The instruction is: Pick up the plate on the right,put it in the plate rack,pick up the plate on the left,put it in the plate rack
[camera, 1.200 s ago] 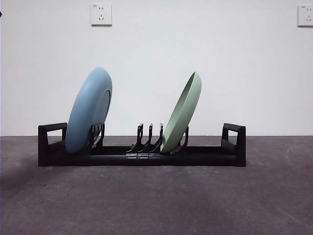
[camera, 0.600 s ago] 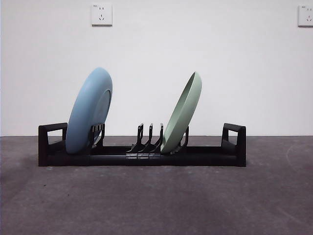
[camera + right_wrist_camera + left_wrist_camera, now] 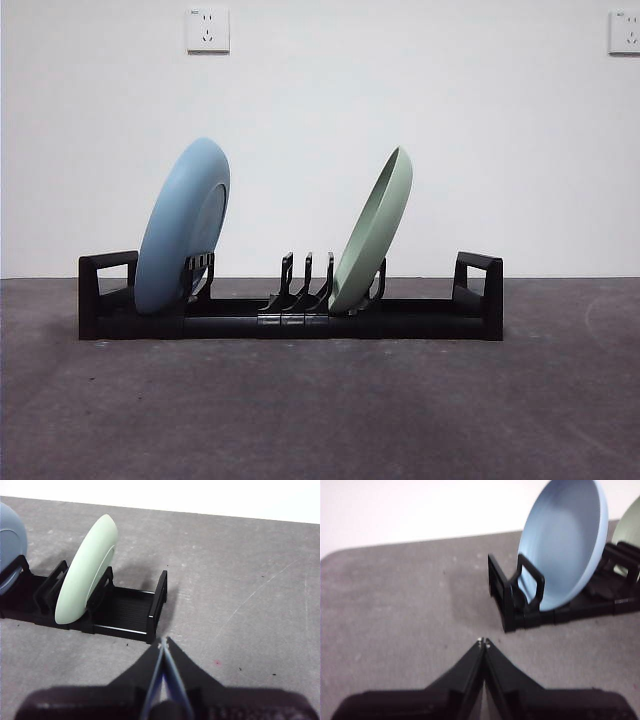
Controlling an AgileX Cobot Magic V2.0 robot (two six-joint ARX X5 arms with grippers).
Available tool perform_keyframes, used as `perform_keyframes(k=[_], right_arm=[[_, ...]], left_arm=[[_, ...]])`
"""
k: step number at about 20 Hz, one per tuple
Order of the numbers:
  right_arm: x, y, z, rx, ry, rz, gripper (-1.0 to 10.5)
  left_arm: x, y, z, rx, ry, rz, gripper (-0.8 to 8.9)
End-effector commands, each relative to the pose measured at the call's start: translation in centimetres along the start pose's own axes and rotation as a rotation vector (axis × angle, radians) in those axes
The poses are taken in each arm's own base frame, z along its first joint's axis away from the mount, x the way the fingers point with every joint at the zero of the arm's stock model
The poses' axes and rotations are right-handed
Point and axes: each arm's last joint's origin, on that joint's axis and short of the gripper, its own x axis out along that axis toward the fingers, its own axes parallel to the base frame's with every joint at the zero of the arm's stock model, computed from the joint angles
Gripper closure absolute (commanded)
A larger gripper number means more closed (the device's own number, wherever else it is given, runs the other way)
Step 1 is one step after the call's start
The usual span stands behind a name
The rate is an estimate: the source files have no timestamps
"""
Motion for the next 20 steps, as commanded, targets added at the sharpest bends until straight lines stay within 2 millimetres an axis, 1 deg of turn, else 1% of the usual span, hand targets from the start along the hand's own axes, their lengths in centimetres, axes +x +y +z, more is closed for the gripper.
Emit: perform_keyframes(k=[1,17,18,20], right_arm=[[0.07,0.01,-0.1,0.007,-0.001,-0.003,9.4],[0.07,0.01,-0.09,0.001,-0.001,-0.003,9.4],[-0.05,-0.03,-0.09,-0.074,-0.006,-0.003,9.4],[-0.63,-0.53,-0.09,-0.127,-0.03,-0.028,9.4]], left_arm=[[0.13,0.0,-0.45,-0.028,0.014,0.001,8.16],[0.13,0.01,-0.45,-0.028,0.014,0.003,8.16],[0.13,0.01,-0.45,-0.028,0.014,0.003,8.16],[0.13,0.01,-0.45,-0.028,0.014,0.003,8.16]])
